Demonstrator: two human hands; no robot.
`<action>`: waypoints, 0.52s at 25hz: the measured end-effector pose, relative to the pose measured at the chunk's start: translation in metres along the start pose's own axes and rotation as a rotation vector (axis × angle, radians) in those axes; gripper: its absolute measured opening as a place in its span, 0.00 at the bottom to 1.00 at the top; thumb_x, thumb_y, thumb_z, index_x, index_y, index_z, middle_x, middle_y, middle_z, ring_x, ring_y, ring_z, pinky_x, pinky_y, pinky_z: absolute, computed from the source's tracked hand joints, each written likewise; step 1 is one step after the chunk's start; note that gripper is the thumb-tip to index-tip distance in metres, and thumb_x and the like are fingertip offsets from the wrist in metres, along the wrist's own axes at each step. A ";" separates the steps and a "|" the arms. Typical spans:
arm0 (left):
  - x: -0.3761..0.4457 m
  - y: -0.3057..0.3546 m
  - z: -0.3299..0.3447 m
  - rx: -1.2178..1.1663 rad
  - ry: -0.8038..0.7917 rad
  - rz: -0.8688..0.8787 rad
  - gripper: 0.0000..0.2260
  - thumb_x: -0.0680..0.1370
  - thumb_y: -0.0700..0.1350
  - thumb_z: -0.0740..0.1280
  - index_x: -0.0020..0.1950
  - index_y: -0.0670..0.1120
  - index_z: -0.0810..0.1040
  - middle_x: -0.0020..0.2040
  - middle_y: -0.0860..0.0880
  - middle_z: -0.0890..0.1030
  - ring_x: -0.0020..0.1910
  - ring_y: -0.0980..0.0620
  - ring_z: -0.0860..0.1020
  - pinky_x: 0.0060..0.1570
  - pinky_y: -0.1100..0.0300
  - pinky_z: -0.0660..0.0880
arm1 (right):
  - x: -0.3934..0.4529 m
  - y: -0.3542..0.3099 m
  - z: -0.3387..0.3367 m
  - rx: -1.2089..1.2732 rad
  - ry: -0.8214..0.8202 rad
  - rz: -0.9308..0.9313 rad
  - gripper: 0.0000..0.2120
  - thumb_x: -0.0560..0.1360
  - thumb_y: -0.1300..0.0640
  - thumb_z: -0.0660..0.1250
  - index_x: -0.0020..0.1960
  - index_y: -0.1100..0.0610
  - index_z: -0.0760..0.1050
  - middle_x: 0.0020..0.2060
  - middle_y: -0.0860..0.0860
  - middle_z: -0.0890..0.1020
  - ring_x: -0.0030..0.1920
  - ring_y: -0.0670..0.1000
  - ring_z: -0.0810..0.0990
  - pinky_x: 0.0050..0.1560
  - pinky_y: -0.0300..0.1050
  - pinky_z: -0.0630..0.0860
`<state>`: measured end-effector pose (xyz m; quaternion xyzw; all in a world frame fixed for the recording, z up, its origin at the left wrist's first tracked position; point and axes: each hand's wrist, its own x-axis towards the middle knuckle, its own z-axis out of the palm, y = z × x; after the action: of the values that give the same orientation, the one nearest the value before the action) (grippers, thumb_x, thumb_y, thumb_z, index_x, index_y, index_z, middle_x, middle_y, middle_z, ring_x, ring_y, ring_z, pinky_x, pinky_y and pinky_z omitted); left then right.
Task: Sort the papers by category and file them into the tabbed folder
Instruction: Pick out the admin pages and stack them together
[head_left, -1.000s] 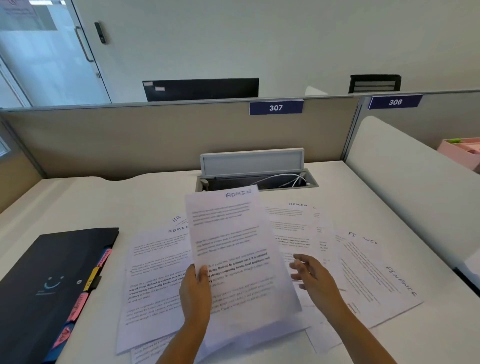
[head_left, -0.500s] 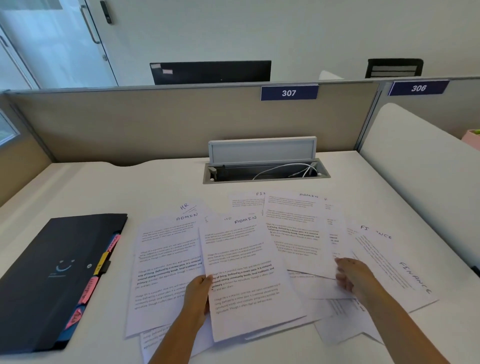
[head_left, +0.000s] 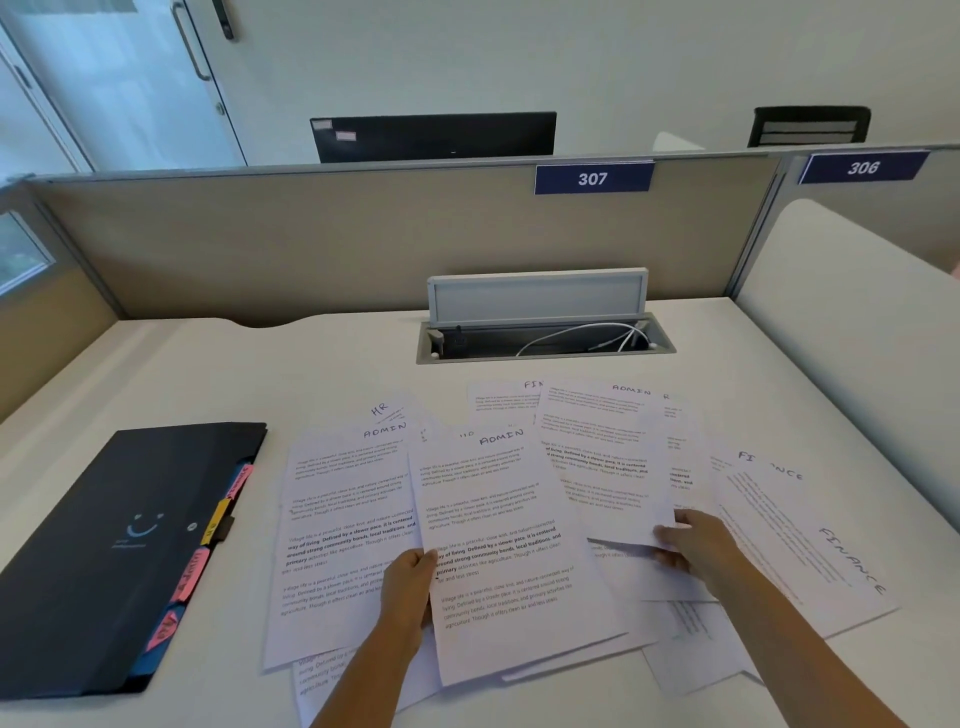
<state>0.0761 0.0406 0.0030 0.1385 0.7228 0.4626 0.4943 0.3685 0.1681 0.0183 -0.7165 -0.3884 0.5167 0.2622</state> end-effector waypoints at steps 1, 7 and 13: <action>0.000 0.000 0.000 -0.001 -0.001 0.003 0.08 0.78 0.42 0.60 0.46 0.39 0.75 0.47 0.35 0.82 0.43 0.39 0.80 0.47 0.41 0.77 | 0.000 0.000 -0.001 -0.040 0.047 -0.031 0.10 0.74 0.68 0.64 0.54 0.62 0.73 0.44 0.61 0.80 0.33 0.58 0.79 0.37 0.49 0.81; 0.001 -0.003 -0.001 0.004 -0.002 0.032 0.08 0.79 0.43 0.60 0.45 0.39 0.75 0.46 0.35 0.81 0.42 0.40 0.80 0.47 0.39 0.77 | -0.018 -0.014 -0.026 -0.009 0.282 -0.216 0.15 0.76 0.65 0.61 0.62 0.63 0.71 0.48 0.60 0.80 0.35 0.58 0.81 0.51 0.56 0.79; 0.004 -0.005 0.000 0.009 0.008 0.033 0.08 0.78 0.43 0.61 0.47 0.39 0.76 0.46 0.36 0.82 0.44 0.38 0.81 0.47 0.40 0.77 | -0.055 -0.018 -0.044 0.114 0.346 -0.354 0.17 0.78 0.62 0.60 0.66 0.61 0.69 0.56 0.60 0.79 0.41 0.60 0.82 0.42 0.42 0.81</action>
<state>0.0750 0.0405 -0.0032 0.1509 0.7244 0.4680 0.4832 0.3962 0.1345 0.0765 -0.6993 -0.4271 0.3534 0.4512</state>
